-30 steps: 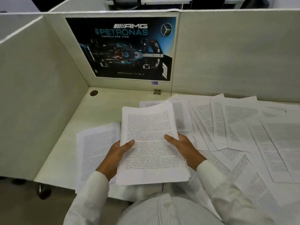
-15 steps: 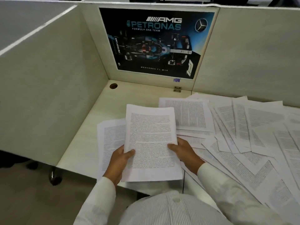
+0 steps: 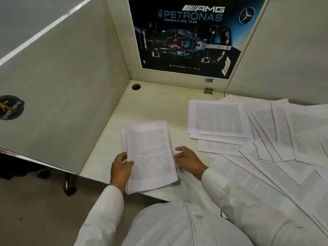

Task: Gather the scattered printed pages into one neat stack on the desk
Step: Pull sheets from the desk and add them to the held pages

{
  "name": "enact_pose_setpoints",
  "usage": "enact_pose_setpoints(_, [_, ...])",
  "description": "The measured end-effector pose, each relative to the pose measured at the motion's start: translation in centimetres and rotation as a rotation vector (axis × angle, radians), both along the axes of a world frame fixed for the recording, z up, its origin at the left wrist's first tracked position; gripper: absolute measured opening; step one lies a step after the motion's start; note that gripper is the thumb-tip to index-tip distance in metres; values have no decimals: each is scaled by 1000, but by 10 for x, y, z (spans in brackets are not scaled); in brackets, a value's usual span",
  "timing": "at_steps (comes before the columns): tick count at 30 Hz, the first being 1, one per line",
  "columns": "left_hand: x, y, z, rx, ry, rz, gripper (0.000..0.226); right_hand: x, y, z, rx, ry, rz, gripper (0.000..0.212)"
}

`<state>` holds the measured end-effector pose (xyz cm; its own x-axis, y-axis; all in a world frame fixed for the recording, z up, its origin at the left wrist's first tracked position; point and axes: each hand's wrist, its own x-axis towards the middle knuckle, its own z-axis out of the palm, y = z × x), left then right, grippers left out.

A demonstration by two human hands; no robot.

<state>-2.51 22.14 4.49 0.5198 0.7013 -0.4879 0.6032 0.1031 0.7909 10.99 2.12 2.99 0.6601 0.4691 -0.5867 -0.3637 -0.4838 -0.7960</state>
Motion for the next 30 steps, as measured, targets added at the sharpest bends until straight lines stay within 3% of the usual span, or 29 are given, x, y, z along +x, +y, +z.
enact_pose_setpoints(3, [3,9,-6,25,66,-31,52,-7,-12,-16,-23,36,-106,34])
enact_pose_setpoints(11, [56,-12,-9,90,-15,-275,41,-7,-69,-23,24,88,-473,27])
enact_pose_setpoints(13, [73,-25,-12,76,-34,-344,40,-2,-82,-22,13,48,-528,25])
enact_pose_setpoints(15, [91,-42,-14,62,-40,-417,39,5,-96,-23,-80,-117,-536,27])
enact_pose_setpoints(20, [123,-82,-20,-42,-21,-526,41,25,-126,-31,-528,-655,-282,60])
enact_pose_setpoints(25, [141,-108,-26,-93,-9,-555,39,58,-134,-39,-847,-653,133,81])
enact_pose_setpoints(30, [145,-114,-33,-120,10,-508,33,90,-136,-43,-870,-711,352,79])
